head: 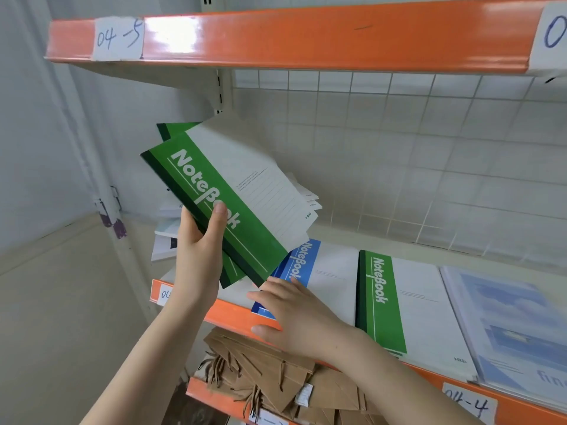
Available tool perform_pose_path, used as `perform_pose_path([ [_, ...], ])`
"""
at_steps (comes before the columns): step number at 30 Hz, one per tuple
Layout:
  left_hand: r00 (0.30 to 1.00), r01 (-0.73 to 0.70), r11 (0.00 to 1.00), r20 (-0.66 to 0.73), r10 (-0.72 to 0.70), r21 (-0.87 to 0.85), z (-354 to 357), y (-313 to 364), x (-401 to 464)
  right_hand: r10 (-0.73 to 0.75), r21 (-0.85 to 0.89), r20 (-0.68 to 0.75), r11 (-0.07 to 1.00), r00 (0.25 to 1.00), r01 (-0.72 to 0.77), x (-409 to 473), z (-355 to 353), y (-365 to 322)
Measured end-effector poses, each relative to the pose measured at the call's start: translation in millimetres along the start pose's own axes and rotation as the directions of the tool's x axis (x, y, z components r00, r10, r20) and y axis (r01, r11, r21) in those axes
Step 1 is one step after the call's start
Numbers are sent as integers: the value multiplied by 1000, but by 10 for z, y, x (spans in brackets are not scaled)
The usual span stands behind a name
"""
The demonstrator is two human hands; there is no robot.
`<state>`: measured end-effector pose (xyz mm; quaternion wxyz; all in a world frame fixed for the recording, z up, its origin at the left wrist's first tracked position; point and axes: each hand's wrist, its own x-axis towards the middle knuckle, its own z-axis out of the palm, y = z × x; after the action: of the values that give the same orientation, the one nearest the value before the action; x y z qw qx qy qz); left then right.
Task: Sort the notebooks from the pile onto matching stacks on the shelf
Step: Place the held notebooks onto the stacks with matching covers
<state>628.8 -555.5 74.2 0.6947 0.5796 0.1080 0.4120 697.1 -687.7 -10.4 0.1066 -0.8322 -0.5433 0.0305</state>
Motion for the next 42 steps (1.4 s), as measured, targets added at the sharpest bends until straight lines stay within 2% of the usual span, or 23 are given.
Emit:
perform_pose_path([
  [11, 1000, -15, 999, -7, 15, -39, -66, -21, -23, 9, 233, -155, 972, 988, 27, 105, 29, 159],
  [16, 1000, 6, 999, -12, -6, -50, -69, -7, -42, 57, 290, -146, 957, 988, -13, 76, 17, 116],
  [21, 1000, 16, 999, -5, -17, -45, -62, 8, -59, 69, 314, -71, 948, 995, -44, 75, 17, 154],
  [25, 999, 48, 998, 14, -48, -46, -58, 17, -68, 89, 361, -87, 931, 992, -52, 13, -19, 188],
  [27, 996, 80, 995, 32, -79, -52, -68, 17, -64, 241, 538, -150, 833, 959, -125, -56, -132, 213],
  [28, 994, 105, 992, 45, -102, -63, -79, 10, -60, 352, 673, -182, 725, 918, -144, -104, -213, 231],
  [30, 984, 164, 983, 89, -157, -77, -90, -10, -58, 554, 907, -200, 416, 808, -61, -233, -402, 298],
  [31, 976, 191, 979, 115, -182, -70, -82, -23, -65, 621, 965, -184, 262, 762, 20, -304, -504, 334],
  [33, 963, 219, 975, 165, -213, -18, -22, -70, -107, 652, 991, -131, 61, 747, 120, -443, -670, 381],
  [34, 954, 229, 973, 195, -228, 18, 34, -102, -146, 639, 994, -106, 52, 762, 95, -505, -717, 395],
  [35, 942, 242, 969, 228, -246, 46, 102, -140, -194, 624, 993, -87, 121, 777, 14, -560, -739, 407],
  [37, 912, 272, 959, 298, -281, 74, 253, -213, -310, 611, 921, -74, 345, 788, -181, -651, -744, 421],
  [38, 900, 274, 958, 329, -285, 80, 326, -244, -363, 622, 879, -78, 412, 779, -241, -702, -734, 436],
  [39, 891, 271, 959, 355, -283, 84, 395, -269, -407, 642, 858, -91, 438, 761, -267, -762, -723, 465],
  [42, 869, 294, 952, 392, -302, 82, 555, -348, -499, 725, 879, -138, 404, 675, -254, -956, -717, 570],
])
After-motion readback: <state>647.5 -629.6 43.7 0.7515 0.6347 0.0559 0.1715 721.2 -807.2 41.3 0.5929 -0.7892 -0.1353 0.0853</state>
